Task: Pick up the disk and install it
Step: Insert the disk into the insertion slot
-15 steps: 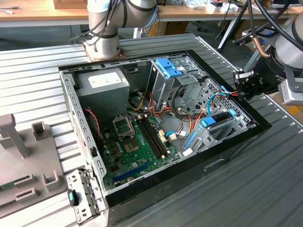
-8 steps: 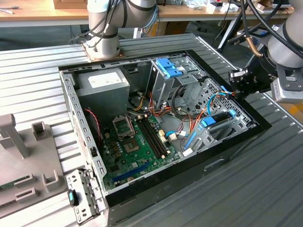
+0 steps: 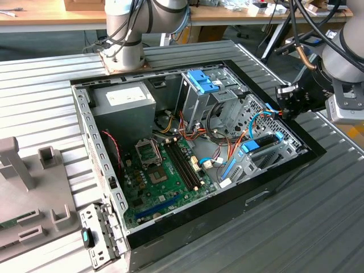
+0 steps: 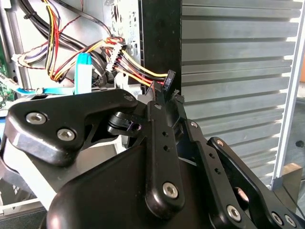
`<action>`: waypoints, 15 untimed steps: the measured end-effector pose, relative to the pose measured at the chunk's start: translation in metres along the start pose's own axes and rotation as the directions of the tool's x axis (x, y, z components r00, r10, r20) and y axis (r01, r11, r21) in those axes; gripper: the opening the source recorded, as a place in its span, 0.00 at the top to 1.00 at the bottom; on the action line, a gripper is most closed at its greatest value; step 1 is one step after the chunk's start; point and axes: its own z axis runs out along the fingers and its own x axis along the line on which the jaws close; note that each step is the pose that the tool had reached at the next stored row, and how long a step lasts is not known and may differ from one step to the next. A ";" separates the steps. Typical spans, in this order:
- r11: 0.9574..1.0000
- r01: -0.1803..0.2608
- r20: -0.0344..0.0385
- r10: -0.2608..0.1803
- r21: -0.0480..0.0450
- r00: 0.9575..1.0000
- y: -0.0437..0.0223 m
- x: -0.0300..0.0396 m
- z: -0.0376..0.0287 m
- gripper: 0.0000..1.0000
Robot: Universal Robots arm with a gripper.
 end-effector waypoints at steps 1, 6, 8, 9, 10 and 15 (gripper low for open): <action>1.000 0.000 0.000 0.000 0.000 1.000 0.0000 0.0000 0.0000 0.75; 1.000 0.000 0.000 0.000 0.000 1.000 0.0007 -0.0003 0.0019 0.75; 1.000 0.000 0.000 0.000 0.000 1.000 0.0009 -0.0004 0.0022 0.75; 1.000 0.000 0.000 0.000 0.000 1.000 0.0009 -0.0004 0.0024 0.75; 1.000 0.000 0.000 0.000 -0.001 1.000 0.0010 -0.0004 0.0025 0.77; 1.000 0.000 0.000 0.000 -0.001 1.000 0.0015 -0.0006 0.0037 0.84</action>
